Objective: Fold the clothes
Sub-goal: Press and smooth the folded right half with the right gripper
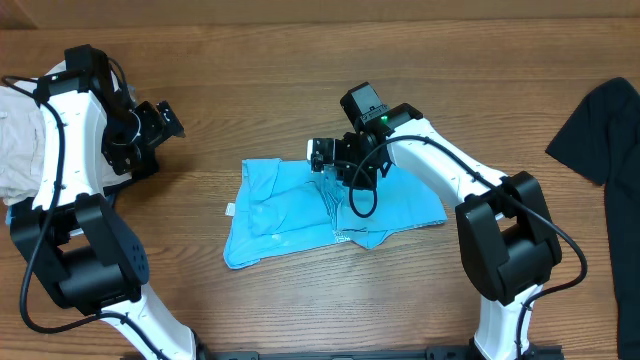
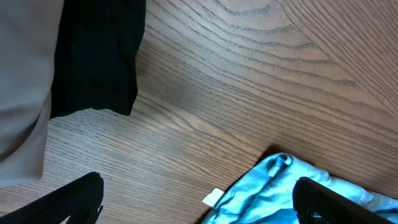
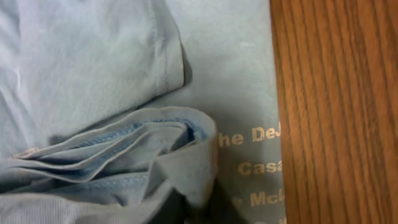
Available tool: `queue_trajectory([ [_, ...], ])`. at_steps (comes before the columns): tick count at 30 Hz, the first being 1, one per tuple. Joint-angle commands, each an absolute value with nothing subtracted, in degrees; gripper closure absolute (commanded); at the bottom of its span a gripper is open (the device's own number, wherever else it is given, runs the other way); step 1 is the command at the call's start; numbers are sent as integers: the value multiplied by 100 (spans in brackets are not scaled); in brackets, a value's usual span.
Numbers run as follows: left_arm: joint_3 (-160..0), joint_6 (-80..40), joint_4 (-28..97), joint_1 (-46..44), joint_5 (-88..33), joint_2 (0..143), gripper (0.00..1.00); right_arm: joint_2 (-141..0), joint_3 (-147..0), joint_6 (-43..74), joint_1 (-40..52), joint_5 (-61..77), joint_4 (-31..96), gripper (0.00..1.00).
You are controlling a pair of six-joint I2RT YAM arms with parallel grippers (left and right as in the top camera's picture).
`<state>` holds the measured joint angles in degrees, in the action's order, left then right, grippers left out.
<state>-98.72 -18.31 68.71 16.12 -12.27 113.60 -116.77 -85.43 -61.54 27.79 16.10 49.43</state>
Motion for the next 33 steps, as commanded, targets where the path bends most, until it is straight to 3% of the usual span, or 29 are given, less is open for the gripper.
queue_trajectory([
  [1, -9887, -1822, 6866, 1610, -1295, 11408, 0, -11638, -8569, -6200, 2764, 1680, 4906, 96],
  [11, -9887, -1822, 6866, 1610, -1295, 11410, 0, -11640, -8746, -6130, 2768, 1852, 4368, 96],
  [12, -9887, -1822, 6866, 1610, -1295, 11410, 0, -11640, -8746, -6112, 2768, 1852, 4370, 85],
  [13, -9887, -1822, 6866, 1610, -1295, 11410, 0, -11640, -8746, -5970, 2768, 1852, 4364, 55],
  [14, -9887, -1822, 6864, 1610, -1295, 11410, 0, -11640, -8746, -5760, 2768, 1852, 4335, 38],
  [15, -9887, -1822, 6866, 1610, -1295, 11410, 0, -11640, -8746, -5581, 2768, 1850, 4307, 32],
  [21, -9887, -1822, 6866, 1610, -1295, 11410, 0, -11000, -9045, -2945, 2733, 1896, 4311, 25],
  [23, -9887, -1822, 6866, 1610, -1295, 11410, 0, -10726, -9045, -2779, 2731, 1938, 4993, 27],
  [24, -9887, -1822, 6866, 1610, -1295, 11410, 0, -10704, -9045, -2777, 2731, 1942, 5382, 35],
  [25, -9887, -1822, 6866, 1610, -1295, 11410, 0, -10707, -9026, -2777, 2729, 1981, 5763, 52],
  [27, -9887, -1822, 6866, 1610, -1295, 11410, 0, -10750, -8818, -2777, 2731, 2574, 6276, 68],
  [33, -9887, -1822, 6866, 1610, -1295, 11410, 0, -10753, -7723, -2344, 2775, 3120, 5688, 71],
])
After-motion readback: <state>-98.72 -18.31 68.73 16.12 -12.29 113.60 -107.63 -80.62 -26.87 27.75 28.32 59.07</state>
